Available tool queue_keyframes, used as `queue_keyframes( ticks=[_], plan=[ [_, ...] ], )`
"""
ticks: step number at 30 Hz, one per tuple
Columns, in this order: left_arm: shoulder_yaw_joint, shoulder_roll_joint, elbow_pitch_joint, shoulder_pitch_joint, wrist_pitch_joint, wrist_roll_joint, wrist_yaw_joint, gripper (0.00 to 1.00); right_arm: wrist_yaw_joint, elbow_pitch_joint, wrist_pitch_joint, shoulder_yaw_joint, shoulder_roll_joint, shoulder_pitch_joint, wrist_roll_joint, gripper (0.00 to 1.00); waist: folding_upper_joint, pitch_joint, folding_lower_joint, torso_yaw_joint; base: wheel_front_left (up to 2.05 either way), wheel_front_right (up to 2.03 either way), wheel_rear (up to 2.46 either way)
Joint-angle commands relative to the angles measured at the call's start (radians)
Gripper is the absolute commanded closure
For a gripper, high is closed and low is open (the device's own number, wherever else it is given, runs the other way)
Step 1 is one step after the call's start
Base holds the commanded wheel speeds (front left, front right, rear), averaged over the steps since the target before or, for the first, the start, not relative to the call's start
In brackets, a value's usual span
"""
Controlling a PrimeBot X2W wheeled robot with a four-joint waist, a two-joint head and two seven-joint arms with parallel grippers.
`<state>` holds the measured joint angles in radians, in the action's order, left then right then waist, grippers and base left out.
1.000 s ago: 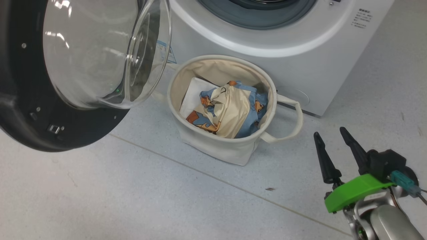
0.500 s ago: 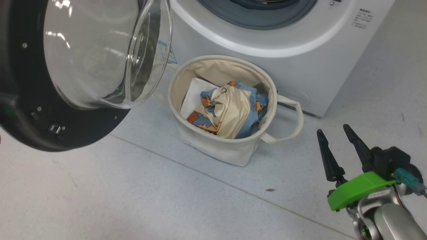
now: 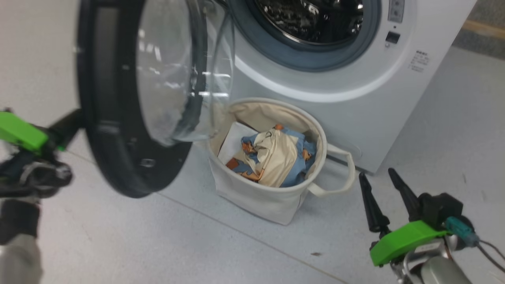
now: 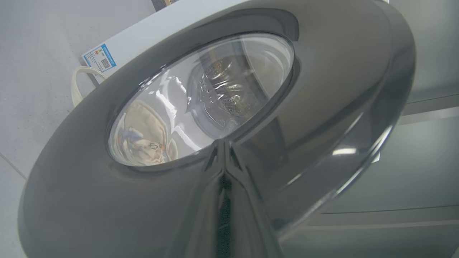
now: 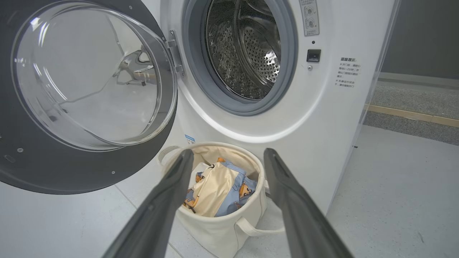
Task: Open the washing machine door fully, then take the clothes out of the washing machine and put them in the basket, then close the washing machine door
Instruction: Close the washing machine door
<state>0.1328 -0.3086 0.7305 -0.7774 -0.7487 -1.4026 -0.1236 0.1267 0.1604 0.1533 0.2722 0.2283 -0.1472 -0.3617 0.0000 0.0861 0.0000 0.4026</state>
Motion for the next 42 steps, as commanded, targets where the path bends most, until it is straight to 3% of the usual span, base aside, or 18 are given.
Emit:
queue_keyframes(
  ticks=[1,10,22,29,42],
  plan=[
    [0.008,-0.029,-0.057,-0.011,-0.015,0.0,-0.007,1.0,0.004,-0.021,0.015,0.02,0.0,0.003,-0.003,0.0,0.0,-0.021,0.0,0.005,0.0,0.0,0.0],
    [-0.054,0.109,-0.22,0.127,-0.023,-0.004,0.014,1.0,0.004,0.028,0.048,0.031,-0.035,0.012,-0.009,0.0,0.0,-0.071,0.0,-0.042,0.0,0.0,0.0],
    [-0.074,0.193,-0.344,0.212,0.027,-0.004,0.016,1.0,0.004,0.036,0.063,0.003,-0.036,0.011,-0.001,0.0,0.0,-0.06,0.0,-0.204,0.0,0.0,0.0],
    [-0.071,0.197,-0.343,0.195,0.086,0.023,0.005,1.0,0.004,0.023,0.069,-0.017,-0.037,0.001,0.003,0.0,0.0,-0.033,0.0,-0.327,0.0,0.0,0.0],
    [-0.024,0.146,-0.266,0.113,0.228,0.052,-0.006,1.0,0.004,0.025,0.092,-0.039,-0.044,-0.03,-0.003,0.0,0.0,0.026,0.0,-0.537,0.0,0.0,0.0]
  ],
)
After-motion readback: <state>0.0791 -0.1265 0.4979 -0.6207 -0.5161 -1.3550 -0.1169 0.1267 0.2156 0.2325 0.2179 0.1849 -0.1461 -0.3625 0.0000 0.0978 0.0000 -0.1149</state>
